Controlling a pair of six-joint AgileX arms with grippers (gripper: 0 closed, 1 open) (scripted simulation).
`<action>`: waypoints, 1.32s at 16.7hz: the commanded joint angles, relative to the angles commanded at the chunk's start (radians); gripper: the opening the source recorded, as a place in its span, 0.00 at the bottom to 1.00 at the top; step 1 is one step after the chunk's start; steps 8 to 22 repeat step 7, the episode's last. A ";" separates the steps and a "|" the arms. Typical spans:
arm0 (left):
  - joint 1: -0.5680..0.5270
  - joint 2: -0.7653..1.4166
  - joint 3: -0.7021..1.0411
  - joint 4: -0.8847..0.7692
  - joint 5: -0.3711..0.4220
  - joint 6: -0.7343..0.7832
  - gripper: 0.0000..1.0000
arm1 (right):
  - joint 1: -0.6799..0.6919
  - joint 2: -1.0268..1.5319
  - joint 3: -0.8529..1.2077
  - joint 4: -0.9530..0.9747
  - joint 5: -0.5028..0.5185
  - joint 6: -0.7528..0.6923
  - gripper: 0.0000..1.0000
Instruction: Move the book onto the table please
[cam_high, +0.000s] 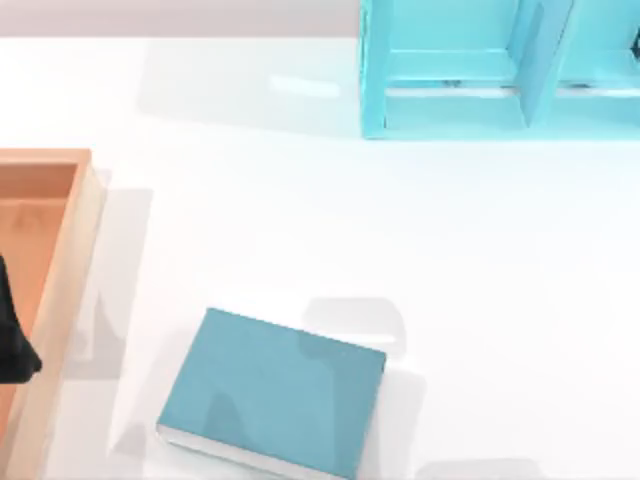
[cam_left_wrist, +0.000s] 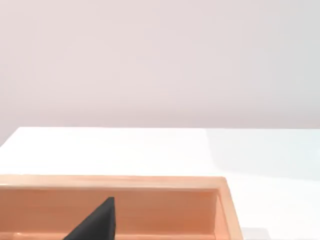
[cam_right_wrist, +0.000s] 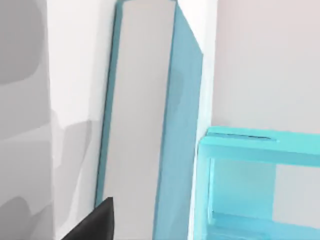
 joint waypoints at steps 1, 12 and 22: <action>0.000 0.000 0.000 0.000 0.000 0.000 1.00 | 0.002 0.003 0.019 -0.063 0.005 0.049 1.00; 0.000 0.000 0.000 0.000 0.000 0.000 1.00 | -0.032 -0.013 0.049 -0.216 -0.013 0.164 1.00; 0.000 0.000 0.000 0.000 0.000 0.000 1.00 | -0.032 -0.013 0.049 -0.216 -0.013 0.164 1.00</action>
